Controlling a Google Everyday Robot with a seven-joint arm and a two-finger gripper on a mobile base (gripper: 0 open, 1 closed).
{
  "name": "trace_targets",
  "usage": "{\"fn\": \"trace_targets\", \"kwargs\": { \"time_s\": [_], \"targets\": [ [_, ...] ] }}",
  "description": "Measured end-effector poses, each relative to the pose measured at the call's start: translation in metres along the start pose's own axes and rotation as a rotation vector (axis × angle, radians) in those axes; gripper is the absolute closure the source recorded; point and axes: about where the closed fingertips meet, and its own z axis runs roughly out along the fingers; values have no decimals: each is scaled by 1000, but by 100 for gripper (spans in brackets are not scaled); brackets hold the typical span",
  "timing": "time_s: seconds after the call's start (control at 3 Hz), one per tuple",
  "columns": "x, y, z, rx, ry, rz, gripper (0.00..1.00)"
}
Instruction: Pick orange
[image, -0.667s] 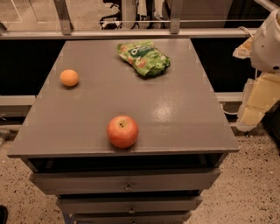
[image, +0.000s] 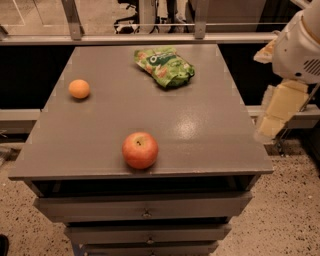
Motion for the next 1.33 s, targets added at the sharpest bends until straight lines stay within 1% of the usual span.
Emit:
{"fn": "trace_targets", "kwargs": {
  "time_s": [0.33, 0.67, 1.0, 1.33],
  "targets": [
    [-35, -18, 23, 0, -99, -18, 0],
    [-103, -33, 52, 1, -236, -46, 0],
    [-103, -33, 52, 1, -236, -46, 0],
    [-107, -37, 51, 7, -251, -44, 0]
  ]
}}
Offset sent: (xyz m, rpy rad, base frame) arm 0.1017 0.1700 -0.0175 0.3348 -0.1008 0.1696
